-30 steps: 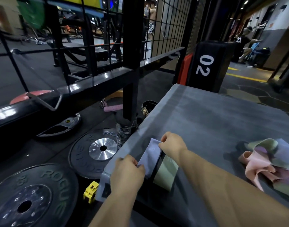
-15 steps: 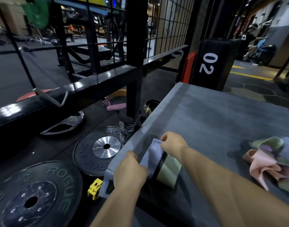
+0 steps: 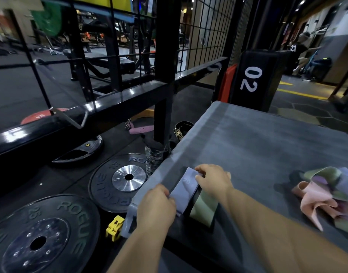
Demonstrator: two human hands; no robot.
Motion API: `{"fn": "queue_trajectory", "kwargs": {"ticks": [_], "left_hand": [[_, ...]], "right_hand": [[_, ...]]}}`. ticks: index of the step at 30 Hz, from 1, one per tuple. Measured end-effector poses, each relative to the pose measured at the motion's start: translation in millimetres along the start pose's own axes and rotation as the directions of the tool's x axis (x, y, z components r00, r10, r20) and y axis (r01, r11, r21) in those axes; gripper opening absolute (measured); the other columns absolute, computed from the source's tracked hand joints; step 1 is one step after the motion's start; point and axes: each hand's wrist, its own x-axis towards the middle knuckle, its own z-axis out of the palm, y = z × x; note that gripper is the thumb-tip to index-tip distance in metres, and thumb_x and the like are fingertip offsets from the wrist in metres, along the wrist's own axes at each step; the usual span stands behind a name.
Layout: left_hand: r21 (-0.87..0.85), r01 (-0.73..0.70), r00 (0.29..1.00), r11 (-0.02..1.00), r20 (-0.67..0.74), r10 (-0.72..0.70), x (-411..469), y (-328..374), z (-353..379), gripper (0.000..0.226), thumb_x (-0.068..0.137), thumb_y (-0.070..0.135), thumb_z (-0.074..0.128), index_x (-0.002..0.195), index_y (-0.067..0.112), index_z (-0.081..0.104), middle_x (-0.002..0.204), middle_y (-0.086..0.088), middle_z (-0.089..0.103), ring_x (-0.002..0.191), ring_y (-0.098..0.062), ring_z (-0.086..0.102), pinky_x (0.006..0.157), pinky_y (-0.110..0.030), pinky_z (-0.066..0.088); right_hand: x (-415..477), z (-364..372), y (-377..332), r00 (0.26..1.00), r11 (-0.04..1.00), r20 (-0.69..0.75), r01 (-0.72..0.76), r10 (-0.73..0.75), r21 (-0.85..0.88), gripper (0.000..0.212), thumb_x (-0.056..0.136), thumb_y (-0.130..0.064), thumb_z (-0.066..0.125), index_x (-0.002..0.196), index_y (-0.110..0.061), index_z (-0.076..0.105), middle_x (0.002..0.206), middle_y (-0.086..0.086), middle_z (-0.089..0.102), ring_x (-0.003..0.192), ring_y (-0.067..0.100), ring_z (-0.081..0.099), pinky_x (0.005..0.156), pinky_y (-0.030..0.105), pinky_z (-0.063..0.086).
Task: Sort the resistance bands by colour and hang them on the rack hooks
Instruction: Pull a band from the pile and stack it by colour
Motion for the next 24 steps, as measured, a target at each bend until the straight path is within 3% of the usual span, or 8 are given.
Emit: {"fn": "queue_trajectory", "kwargs": {"ticks": [7, 11, 15, 17, 19, 21, 24], "left_hand": [[0.031, -0.008, 1.000, 0.999, -0.029, 0.009, -2, 1, -1, 0.018, 0.091, 0.032, 0.049, 0.105, 0.026, 0.059, 0.094, 0.000, 0.065, 0.087, -0.023, 0.063, 0.076, -0.031, 0.050], [0.062, -0.007, 0.999, 0.998, -0.046, 0.010, -5, 2, -5, 0.020, 0.094, 0.031, 0.046, 0.109, 0.025, 0.058, 0.100, 0.003, 0.065, 0.094, -0.020, 0.059, 0.073, -0.027, 0.038], [0.024, -0.006, 0.999, 1.000, -0.037, 0.007, -6, 7, -9, 0.022, 0.093, 0.041, 0.050, 0.106, 0.026, 0.059, 0.104, 0.003, 0.063, 0.096, -0.020, 0.059, 0.076, -0.029, 0.042], [-0.016, -0.025, 1.000, 1.000, -0.011, 0.025, -7, 9, -12, 0.033, 0.089, 0.048, 0.057, 0.112, 0.025, 0.058, 0.111, 0.006, 0.062, 0.099, -0.016, 0.059, 0.079, -0.026, 0.043], [-0.020, -0.048, 0.998, 0.999, 0.037, 0.049, -9, 11, -16, 0.052, 0.081, 0.053, 0.066, 0.123, 0.024, 0.053, 0.117, 0.009, 0.059, 0.101, -0.010, 0.056, 0.078, -0.023, 0.037], [0.020, -0.056, 0.994, 0.998, 0.090, 0.054, -11, 13, -19, 0.063, 0.074, 0.053, 0.074, 0.126, 0.026, 0.050, 0.116, 0.011, 0.059, 0.100, -0.010, 0.055, 0.077, -0.023, 0.037], [0.058, -0.038, 0.988, 0.998, 0.152, 0.029, -12, 13, -17, 0.062, 0.068, 0.047, 0.079, 0.118, 0.026, 0.050, 0.101, 0.009, 0.057, 0.094, -0.015, 0.057, 0.074, -0.026, 0.044]], "right_hand": [[-7, 2, -2, 0.998, 0.979, -0.047, 0.033, -0.043, -0.199, 0.027, 0.092, -0.026, 0.039, 0.100, -0.028, 0.065, 0.102, -0.008, 0.061, 0.104, 0.017, 0.051, 0.081, 0.031, 0.025], [-12, 2, -4, 0.997, 0.960, -0.065, 0.022, -0.042, -0.280, 0.021, 0.092, -0.026, 0.037, 0.076, -0.025, 0.050, 0.087, -0.007, 0.051, 0.087, 0.018, 0.043, 0.078, 0.033, 0.027], [-13, 2, -4, 0.998, 0.958, -0.053, 0.012, -0.029, -0.286, 0.021, 0.093, -0.028, 0.036, 0.077, -0.025, 0.049, 0.087, -0.007, 0.049, 0.089, 0.018, 0.044, 0.078, 0.032, 0.026], [-13, 1, -4, 0.999, 0.959, -0.042, 0.017, -0.030, -0.283, 0.020, 0.094, -0.029, 0.035, 0.083, -0.025, 0.052, 0.090, -0.006, 0.050, 0.097, 0.019, 0.049, 0.079, 0.033, 0.027], [-13, 1, -4, 0.999, 0.965, -0.028, 0.036, -0.045, -0.261, 0.026, 0.096, -0.029, 0.035, 0.108, -0.025, 0.058, 0.106, -0.005, 0.057, 0.111, 0.021, 0.050, 0.086, 0.036, 0.030], [-12, 1, -3, 0.997, 0.976, -0.015, 0.066, -0.071, -0.206, 0.041, 0.098, -0.030, 0.035, 0.138, -0.028, 0.046, 0.132, -0.006, 0.052, 0.127, 0.020, 0.043, 0.101, 0.037, 0.029], [-14, 2, 0, 0.988, 0.977, 0.020, 0.152, -0.151, -0.147, 0.048, 0.101, -0.029, 0.035, 0.149, -0.034, 0.029, 0.154, -0.011, 0.031, 0.142, 0.014, 0.027, 0.114, 0.037, 0.020]]}}
